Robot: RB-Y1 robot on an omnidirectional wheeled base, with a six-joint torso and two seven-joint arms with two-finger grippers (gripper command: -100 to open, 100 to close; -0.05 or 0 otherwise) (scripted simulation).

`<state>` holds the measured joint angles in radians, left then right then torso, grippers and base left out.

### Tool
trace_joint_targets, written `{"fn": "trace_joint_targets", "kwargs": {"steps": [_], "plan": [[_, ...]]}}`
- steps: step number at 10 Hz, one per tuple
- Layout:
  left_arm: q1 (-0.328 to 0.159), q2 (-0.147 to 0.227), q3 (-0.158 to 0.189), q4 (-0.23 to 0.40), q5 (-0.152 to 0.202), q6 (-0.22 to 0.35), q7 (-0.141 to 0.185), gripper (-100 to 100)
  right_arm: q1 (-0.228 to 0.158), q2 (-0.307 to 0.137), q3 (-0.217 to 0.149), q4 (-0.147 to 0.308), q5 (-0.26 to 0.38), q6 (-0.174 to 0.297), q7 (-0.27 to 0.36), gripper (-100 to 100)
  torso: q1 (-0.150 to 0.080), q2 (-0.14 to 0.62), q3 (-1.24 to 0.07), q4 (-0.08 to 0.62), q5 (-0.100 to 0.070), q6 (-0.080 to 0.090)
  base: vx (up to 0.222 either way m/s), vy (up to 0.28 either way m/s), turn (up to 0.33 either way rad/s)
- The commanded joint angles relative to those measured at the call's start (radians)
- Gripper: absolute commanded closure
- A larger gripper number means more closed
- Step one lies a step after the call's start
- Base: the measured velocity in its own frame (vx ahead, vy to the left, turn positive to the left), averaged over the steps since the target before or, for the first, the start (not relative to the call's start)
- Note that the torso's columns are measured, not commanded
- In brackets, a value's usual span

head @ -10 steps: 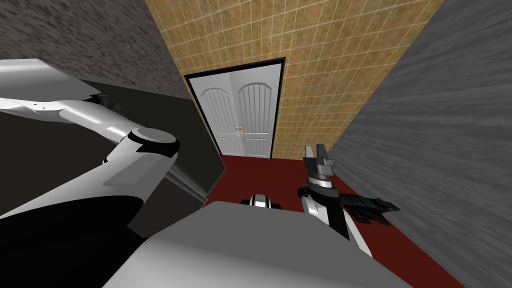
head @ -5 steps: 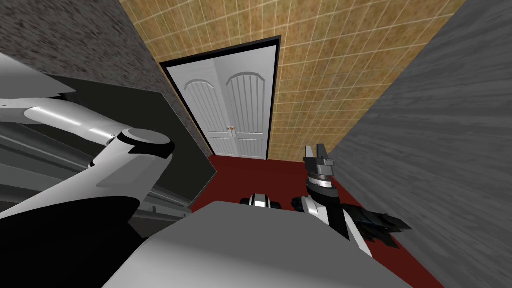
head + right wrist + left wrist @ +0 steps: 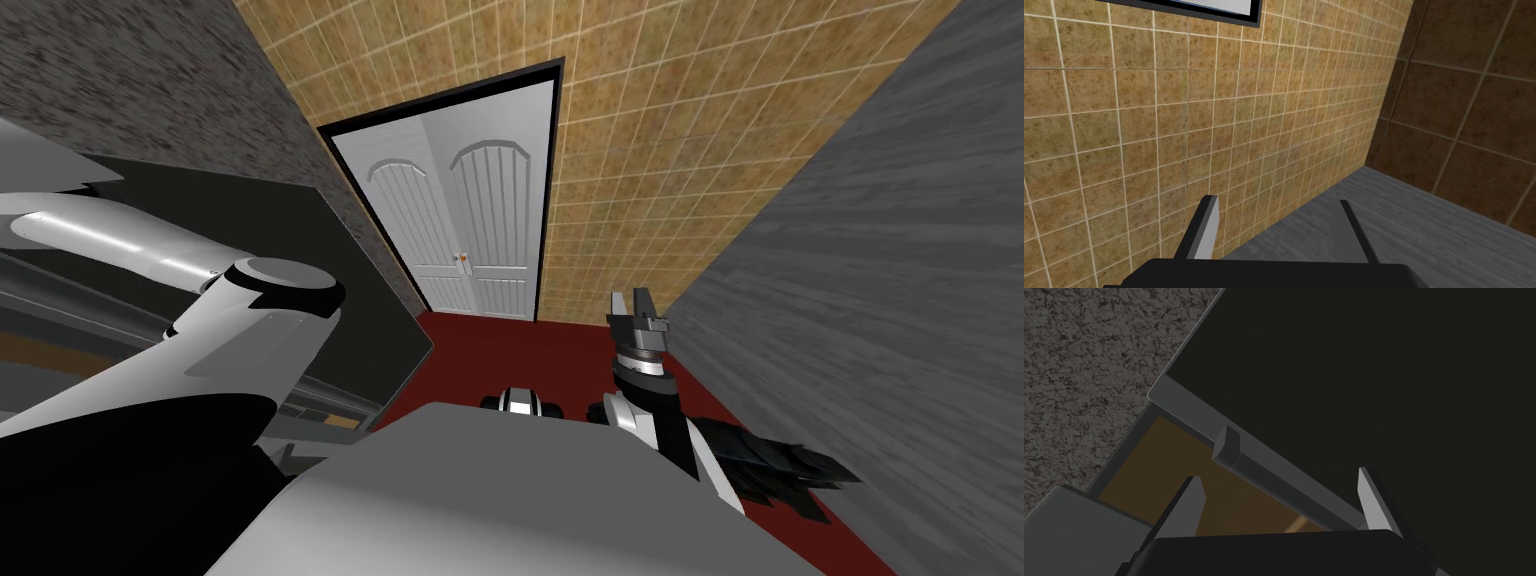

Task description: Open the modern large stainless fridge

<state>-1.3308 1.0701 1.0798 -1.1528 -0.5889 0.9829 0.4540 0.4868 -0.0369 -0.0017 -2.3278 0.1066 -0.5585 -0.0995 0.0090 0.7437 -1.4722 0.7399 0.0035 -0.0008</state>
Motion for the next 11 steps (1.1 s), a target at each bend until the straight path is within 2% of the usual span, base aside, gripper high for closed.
{"fn": "trace_joint_targets", "kwargs": {"steps": [1, 8, 10, 11], "plan": [[0.000, 0.008, 0.002, 0.005, 0.004, -0.001, -0.005, -100, 0.000, 0.000, 0.000, 0.000, 0.000, 0.000, 0.000, 0, -0.008, -0.003, -0.002, -0.001, -0.003, 0.001, -0.055, 0.202, 0.041], [-0.001, 0.023, 0.002, 0.016, 0.011, -0.001, -0.013, -100, 0.000, 0.000, 0.000, 0.000, 0.000, 0.000, 0.000, 0, -0.008, -0.005, -0.003, -0.002, -0.003, 0.001, -0.035, 0.171, 0.031], [-0.011, 0.022, 0.008, 0.022, 0.064, 0.018, -0.056, -100, 0.000, 0.000, 0.000, 0.000, 0.000, 0.000, 0.000, 0, -0.013, -0.010, -0.006, -0.002, -0.005, -0.003, 0.115, 0.009, 0.247], [-0.013, 0.021, 0.009, 0.023, 0.077, 0.022, -0.066, -100, 0.001, 0.000, 0.000, 0.000, 0.000, 0.000, 0.000, 0, -0.009, -0.009, -0.006, -0.001, -0.005, -0.006, 0.147, -0.006, 0.259]]}}
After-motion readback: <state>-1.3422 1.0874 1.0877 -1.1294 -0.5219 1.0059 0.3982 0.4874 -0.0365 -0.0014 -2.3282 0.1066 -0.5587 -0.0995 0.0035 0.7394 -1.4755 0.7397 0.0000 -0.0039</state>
